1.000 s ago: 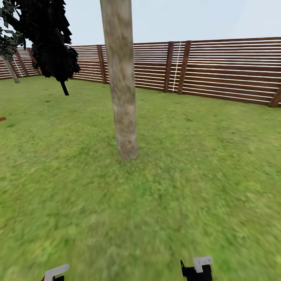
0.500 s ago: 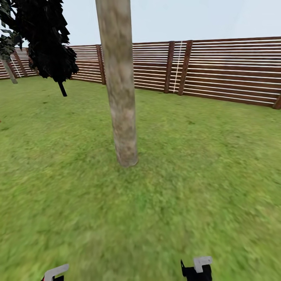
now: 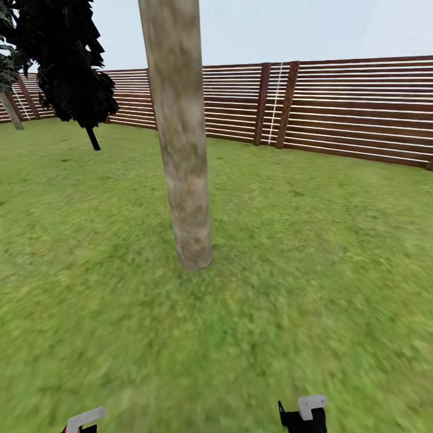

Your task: In the garden, pick up the pesticide atomizer on the floor and spray pesticide onto both trees until each tree trunk is fully covered.

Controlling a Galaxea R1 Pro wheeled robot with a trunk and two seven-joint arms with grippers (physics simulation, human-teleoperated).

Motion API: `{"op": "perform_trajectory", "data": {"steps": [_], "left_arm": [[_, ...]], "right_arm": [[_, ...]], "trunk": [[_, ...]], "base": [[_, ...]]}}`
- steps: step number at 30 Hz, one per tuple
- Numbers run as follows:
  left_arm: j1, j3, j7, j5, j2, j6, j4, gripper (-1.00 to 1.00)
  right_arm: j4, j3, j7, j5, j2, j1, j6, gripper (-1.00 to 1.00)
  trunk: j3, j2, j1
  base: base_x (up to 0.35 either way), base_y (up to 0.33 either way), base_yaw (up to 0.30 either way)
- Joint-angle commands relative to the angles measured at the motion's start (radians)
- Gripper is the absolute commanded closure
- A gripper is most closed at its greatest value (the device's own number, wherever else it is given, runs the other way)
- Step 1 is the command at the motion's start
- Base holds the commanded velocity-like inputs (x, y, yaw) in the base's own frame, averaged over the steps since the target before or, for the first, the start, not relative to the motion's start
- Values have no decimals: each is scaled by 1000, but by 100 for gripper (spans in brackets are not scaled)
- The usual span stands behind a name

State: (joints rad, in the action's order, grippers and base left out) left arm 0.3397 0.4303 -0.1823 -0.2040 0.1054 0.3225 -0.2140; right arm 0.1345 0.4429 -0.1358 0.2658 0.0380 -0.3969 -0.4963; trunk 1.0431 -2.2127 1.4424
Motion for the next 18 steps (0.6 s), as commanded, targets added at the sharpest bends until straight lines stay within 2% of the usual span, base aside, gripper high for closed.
{"op": "perform_trajectory", "data": {"steps": [1, 18], "left_arm": [[1, 4, -4, -11, 0, 2, 2, 100], [1, 2, -4, -9, -2, 9, 8, 100]], "right_arm": [[0, 9, -5, 5, 0, 0, -2, -100], [-1, 7, -10, 9, 11, 0, -4, -100]], "trunk": [[1, 0, 0], [1, 0, 0]], "base": [[340, 0, 0], [340, 3, 0]]}}
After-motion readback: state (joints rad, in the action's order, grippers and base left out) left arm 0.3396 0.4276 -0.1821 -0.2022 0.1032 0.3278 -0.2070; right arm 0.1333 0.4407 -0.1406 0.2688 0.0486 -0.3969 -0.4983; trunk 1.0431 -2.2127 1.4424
